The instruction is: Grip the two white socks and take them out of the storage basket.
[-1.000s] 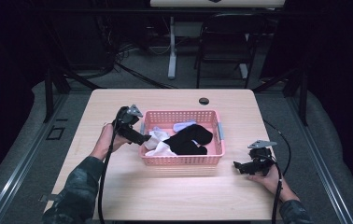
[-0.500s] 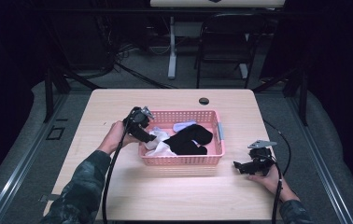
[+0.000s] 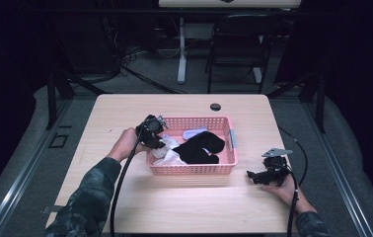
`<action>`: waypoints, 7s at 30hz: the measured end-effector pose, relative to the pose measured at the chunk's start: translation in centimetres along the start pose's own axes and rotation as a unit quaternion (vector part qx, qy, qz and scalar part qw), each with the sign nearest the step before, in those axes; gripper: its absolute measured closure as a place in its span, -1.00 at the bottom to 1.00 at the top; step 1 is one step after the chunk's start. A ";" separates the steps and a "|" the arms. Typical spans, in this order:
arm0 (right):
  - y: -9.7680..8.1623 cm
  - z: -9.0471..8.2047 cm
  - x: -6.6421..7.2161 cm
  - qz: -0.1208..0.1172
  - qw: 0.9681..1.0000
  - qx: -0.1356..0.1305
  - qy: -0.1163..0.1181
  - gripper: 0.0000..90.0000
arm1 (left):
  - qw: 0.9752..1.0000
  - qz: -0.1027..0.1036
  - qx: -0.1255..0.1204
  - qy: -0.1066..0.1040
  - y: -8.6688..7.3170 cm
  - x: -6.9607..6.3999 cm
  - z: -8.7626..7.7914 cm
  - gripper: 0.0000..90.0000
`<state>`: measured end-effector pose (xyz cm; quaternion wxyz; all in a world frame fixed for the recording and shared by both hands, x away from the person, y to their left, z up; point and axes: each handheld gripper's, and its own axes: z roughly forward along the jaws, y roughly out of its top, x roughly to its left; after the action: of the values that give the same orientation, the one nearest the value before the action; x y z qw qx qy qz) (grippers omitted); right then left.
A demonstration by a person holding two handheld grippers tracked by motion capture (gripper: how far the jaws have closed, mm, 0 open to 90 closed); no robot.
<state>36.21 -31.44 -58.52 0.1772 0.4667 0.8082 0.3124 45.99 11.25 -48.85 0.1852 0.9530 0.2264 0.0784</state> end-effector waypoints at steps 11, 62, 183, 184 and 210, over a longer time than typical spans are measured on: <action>0.0 0.0 0.0 0.000 1.000 -0.001 0.000 -1.00 | 1.000 0.008 0.017 -0.005 1.4 -0.5 -1.2 0.84; 0.0 0.0 0.0 0.000 1.000 0.000 -0.001 -1.00 | 0.996 0.015 -0.053 0.075 4.1 1.4 -13.7 0.85; -0.1 0.0 0.0 0.001 1.000 -0.002 -0.002 -1.00 | 0.977 -0.172 -0.121 0.019 -6.5 0.9 -7.4 -0.99; -0.1 0.0 0.0 0.002 1.000 -0.002 -0.002 -1.00 | 0.978 -0.170 -0.121 0.018 -6.3 0.8 -7.2 -0.99; -0.1 0.0 0.0 0.001 1.000 -0.002 -0.001 -1.00 | 0.988 -0.127 -0.070 -0.045 -1.0 -1.9 -2.2 -0.59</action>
<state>36.13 -31.45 -58.54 0.1788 0.4679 0.8067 0.3135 43.38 11.91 -47.36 0.2703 0.9037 0.3310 0.0268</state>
